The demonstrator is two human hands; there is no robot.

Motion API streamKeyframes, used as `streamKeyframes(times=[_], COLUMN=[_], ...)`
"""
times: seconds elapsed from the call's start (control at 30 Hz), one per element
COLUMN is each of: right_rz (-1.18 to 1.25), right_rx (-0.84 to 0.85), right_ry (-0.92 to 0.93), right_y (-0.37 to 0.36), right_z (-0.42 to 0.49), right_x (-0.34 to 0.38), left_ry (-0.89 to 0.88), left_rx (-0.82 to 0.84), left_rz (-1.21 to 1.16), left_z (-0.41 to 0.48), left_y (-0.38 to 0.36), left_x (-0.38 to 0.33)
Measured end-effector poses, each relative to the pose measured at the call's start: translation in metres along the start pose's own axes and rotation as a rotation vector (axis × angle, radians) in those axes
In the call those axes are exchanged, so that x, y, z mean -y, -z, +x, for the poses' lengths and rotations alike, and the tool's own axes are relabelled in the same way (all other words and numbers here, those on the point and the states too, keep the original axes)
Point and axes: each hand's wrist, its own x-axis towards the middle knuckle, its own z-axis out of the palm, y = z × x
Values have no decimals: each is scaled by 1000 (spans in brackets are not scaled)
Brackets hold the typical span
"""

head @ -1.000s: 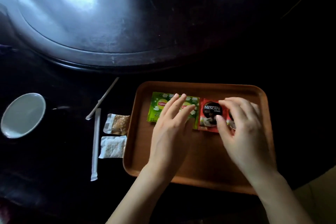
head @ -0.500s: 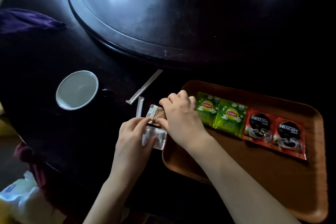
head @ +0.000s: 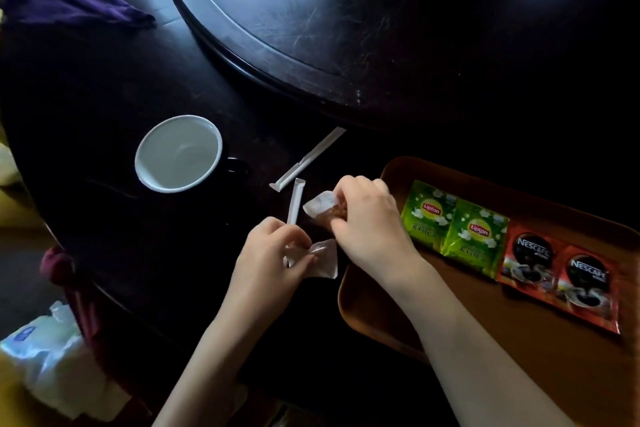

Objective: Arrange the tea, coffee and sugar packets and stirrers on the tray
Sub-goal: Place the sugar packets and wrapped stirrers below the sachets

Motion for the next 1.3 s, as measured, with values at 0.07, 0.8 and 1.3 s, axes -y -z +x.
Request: streamKeyframes(times=[0.07, 0.8, 1.3], right_rz=[264, 517, -384], right_rx=[14, 34, 184], right_ry=[-93, -125, 322], right_y=[10, 24, 1], right_z=[-3, 41, 91], right_x=[1, -2, 21], left_ry=[-15, 168, 374], left_rx=[-99, -191, -73], left_rz=[-141, 147, -130], left_z=[-1, 6, 10], left_y=[10, -4, 17], left_x=[-3, 0, 0])
